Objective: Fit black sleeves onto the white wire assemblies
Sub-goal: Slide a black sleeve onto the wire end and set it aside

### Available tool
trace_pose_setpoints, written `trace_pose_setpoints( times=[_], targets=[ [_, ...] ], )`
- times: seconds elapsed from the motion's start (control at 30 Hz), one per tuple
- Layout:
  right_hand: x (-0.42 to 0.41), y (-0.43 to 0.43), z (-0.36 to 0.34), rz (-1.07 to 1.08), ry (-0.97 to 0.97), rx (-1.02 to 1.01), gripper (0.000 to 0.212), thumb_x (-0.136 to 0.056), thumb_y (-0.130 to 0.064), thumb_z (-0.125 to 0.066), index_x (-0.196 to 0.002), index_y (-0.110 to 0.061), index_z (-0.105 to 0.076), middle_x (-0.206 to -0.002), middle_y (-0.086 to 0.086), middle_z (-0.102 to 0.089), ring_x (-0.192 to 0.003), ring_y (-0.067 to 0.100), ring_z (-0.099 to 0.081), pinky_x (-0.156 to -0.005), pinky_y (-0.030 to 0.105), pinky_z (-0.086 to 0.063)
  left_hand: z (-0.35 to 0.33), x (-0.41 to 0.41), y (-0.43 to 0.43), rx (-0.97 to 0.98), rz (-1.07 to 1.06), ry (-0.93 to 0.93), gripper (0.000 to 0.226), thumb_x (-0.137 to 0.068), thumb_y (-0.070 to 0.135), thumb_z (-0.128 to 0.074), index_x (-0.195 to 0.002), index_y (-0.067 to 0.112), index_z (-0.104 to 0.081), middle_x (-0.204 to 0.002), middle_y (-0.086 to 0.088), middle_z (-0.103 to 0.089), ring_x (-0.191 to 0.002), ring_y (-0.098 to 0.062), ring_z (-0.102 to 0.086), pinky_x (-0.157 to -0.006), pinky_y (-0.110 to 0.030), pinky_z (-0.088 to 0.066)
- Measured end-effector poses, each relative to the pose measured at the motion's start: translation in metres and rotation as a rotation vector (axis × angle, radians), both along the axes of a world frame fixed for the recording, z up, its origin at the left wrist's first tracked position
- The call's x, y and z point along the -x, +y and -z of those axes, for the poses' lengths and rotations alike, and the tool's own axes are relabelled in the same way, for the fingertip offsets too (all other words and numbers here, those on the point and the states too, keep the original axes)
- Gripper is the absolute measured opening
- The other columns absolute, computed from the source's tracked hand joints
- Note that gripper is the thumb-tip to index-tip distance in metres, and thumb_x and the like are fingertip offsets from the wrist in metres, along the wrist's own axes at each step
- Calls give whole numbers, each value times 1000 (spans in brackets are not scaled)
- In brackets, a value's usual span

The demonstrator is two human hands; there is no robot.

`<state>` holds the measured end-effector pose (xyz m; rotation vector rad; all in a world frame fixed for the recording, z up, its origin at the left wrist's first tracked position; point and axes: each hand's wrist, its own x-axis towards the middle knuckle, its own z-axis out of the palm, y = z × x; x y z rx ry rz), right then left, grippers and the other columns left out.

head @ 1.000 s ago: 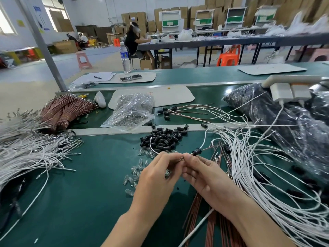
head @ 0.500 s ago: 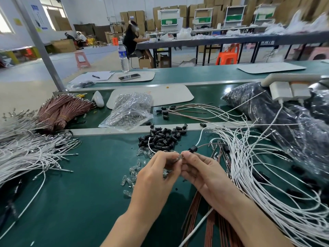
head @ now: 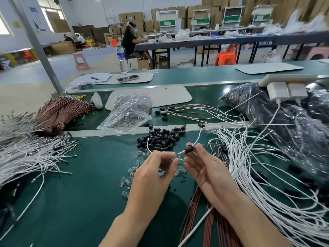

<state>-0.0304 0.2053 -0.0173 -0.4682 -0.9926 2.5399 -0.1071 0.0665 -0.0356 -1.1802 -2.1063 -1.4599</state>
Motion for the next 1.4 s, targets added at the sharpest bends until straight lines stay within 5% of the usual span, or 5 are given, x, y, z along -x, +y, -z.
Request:
trace_pose_setpoints(
  times=[0.67, 0.83, 0.93, 1.07, 1.4],
  targets=[
    [-3, -2, 5, -204, -12, -209, 28, -81, -30, -72, -100, -11, -80, -91, 14, -72, -75, 18, -69, -66, 26, -58, 4, 2, 0, -29, 43, -129, 16, -88, 27, -69, -102, 23, -73, -97, 19, -71, -92, -3, -68, -77, -13, -50],
    [1, -4, 7, -65, -31, -225, 15, -75, -18, -76, -90, -16, -80, -87, 6, -72, -79, 17, -71, -65, 26, -59, 2, 7, -1, 30, 31, -86, 23, -94, 16, -69, -109, 33, -64, -99, 20, -65, -92, -3, -65, -79, -9, -47],
    [2, -7, 10, -19, -34, -237, 10, -81, -10, -75, -89, -14, -75, -91, 8, -74, -86, 22, -75, -66, 26, -59, 5, 1, 0, 134, 72, -182, 11, -102, 37, -54, -112, 39, -53, -105, 23, -64, -99, -2, -63, -82, -12, -47],
    [1, -15, 8, -84, -37, -313, 9, -79, -22, -75, -86, -21, -80, -97, 11, -78, -89, 21, -76, -70, 26, -59, 7, -5, 5, 172, 60, -259, 33, -101, 64, -34, -113, 41, -53, -105, 18, -67, -105, -6, -64, -86, -32, -53],
    [0, -14, 11, -94, -9, -359, 29, -85, -25, -64, -102, -2, -68, -103, 15, -77, -97, 26, -75, -74, 22, -59, 0, -1, 1, 223, -6, -240, 31, -101, 54, -26, -96, 34, -49, -93, 12, -66, -92, -13, -62, -80, -40, -51]
  ],
)
